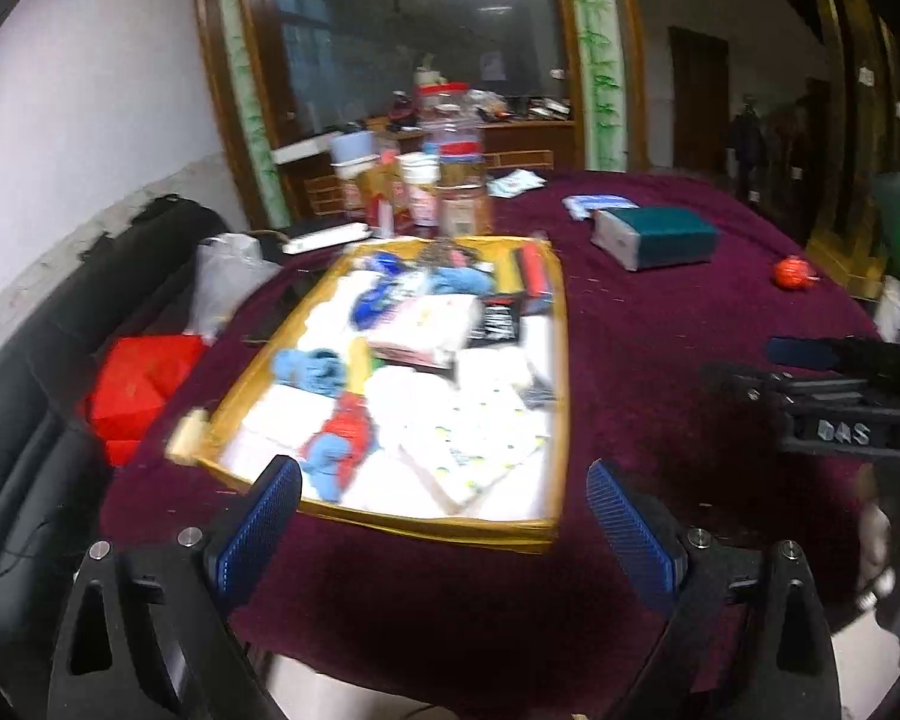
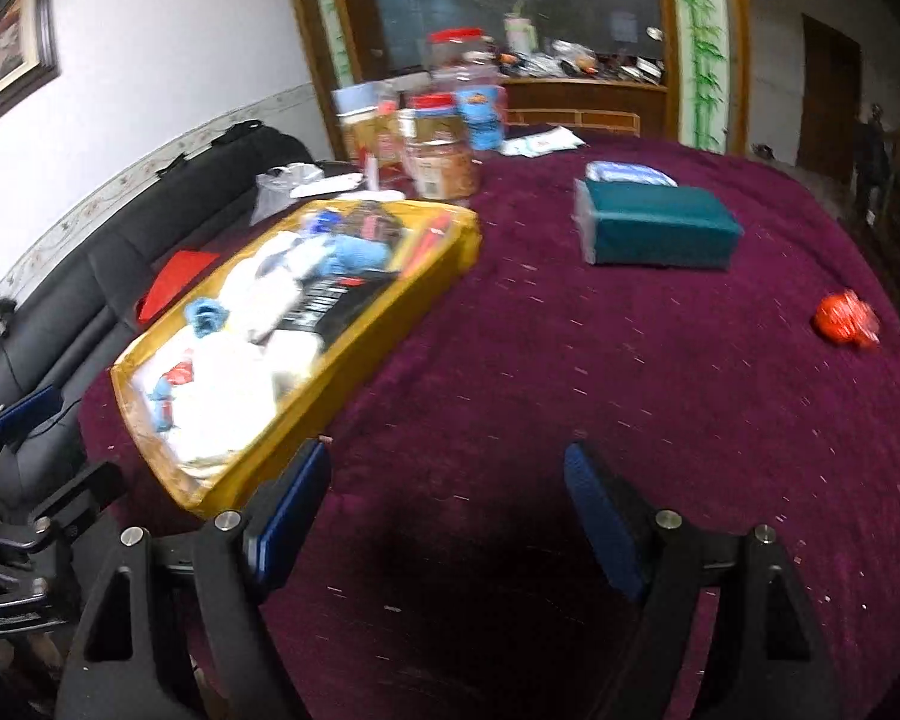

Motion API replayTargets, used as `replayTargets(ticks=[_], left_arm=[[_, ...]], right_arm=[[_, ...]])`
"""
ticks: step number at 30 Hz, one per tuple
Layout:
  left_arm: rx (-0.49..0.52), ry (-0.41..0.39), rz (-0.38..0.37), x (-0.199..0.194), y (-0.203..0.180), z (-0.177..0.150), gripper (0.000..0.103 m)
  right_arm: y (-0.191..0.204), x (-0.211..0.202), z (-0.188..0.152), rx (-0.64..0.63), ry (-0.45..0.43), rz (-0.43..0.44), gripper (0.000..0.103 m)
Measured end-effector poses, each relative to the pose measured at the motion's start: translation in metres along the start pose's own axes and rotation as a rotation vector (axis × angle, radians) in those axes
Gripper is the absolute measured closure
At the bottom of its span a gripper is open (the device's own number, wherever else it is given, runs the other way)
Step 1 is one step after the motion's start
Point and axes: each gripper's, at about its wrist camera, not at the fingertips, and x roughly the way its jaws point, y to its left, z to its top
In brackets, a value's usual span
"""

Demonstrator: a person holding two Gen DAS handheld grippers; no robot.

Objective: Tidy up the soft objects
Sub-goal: 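Move the right gripper to the red plastic bag on the table, then grasp the red plastic bag with the right gripper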

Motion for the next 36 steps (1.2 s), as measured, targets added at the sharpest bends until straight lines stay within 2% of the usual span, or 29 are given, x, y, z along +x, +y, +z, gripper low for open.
replayTargets(ticks=[4, 9, 11, 15, 19, 23, 25, 27, 29, 36], left_arm=[[0.008, 0.029, -0.146, 0.005, -0.018, -0.001, 0.005], [0.044, 0.063, -0.323, 0.013, -0.050, -0.002, 0.005], [0.070, 0.062, -0.353, 0.013, -0.064, -0.002, 0.005], [0.112, 0.090, -0.392, 0.018, -0.083, -0.004, 0.005], [0.127, 0.094, -0.389, 0.015, -0.086, -0.004, 0.005], [0.093, 0.089, -0.348, 0.014, -0.068, 0.000, 0.005], [0.062, 0.091, -0.329, 0.016, -0.054, 0.002, 0.005], [0.012, 0.090, -0.314, 0.017, -0.036, 0.004, 0.005], [-0.039, 0.090, -0.306, 0.018, -0.019, 0.003, 0.005], [-0.179, 0.094, -0.286, 0.022, 0.033, -0.005, 0.005]], right_arm=[[-0.040, 0.001, -0.006, 0.063, 0.025, -0.041, 0.023], [-0.137, -0.010, -0.012, 0.231, 0.035, -0.166, 0.023], [-0.191, -0.016, -0.011, 0.347, 0.034, -0.227, 0.023], [-0.267, -0.019, -0.003, 0.517, 0.022, -0.299, 0.023], [-0.319, -0.002, 0.016, 0.674, 0.016, -0.238, 0.023], [-0.347, 0.030, 0.037, 0.806, 0.024, -0.168, 0.023], [-0.353, 0.052, 0.047, 0.845, 0.060, -0.170, 0.026], [-0.351, 0.061, 0.059, 0.819, 0.052, -0.237, 0.062], [-0.349, 0.068, 0.066, 0.781, 0.074, -0.288, 0.062], [-0.325, 0.057, 0.062, 0.675, 0.071, -0.287, 0.063]])
